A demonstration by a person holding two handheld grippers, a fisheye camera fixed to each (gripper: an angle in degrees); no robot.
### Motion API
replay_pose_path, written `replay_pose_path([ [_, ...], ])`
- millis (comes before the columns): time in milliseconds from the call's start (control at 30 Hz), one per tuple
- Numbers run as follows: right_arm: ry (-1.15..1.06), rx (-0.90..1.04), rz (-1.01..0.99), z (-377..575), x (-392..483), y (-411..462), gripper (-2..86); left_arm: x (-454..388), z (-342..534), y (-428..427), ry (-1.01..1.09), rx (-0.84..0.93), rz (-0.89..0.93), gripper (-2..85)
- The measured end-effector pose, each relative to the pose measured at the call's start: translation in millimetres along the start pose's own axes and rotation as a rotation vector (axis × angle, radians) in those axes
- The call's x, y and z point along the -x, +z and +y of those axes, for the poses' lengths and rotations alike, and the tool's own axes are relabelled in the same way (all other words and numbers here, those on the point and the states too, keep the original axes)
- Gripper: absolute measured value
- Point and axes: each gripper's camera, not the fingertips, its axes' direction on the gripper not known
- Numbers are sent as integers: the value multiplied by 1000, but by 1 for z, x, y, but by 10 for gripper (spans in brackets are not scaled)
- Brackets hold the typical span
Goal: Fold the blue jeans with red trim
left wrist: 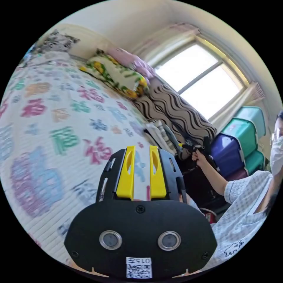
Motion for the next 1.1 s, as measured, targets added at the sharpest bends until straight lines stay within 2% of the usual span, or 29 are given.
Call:
replay_pose_path([
  [133, 116, -2, 127, 27, -60, -34, 96, -43, -38, 146, 11, 92, 228, 92],
  [233, 72, 58, 151, 51, -77, -37, 110, -71, -61, 237, -29, 176, 329, 108],
  [300, 40, 116, 131, 65, -81, -33, 123, -82, -72, 283, -68, 225, 320, 114],
  [433, -18, 151, 118, 93, -76, -26, 126, -87, -84, 362, -166, 328, 148, 133],
  [500, -30, 160, 141, 102, -71, -27, 116, -85, -85, 374, -231, 294, 140, 123],
  [700, -64, 56, 234, 133, -50, -69, 45, -85, -98, 364, -130, 301, 209, 36],
  [800, -87, -56, 212, 149, -32, -110, 37, -95, -104, 339, -57, 274, 218, 12],
  [867, -92, -156, 167, 160, -15, -149, 35, -97, -106, 318, -63, 233, 285, 7],
  [933, -122, -261, 108, 168, 3, -187, 36, -101, -108, 273, -56, 109, 433, 3],
  [1000, -176, -351, 34, 176, 26, -227, 37, -110, -110, 228, 2, 25, 498, 1],
  [1100, -318, -488, -57, 190, 79, -295, 38, -130, -109, 135, 139, -102, 509, 0],
])
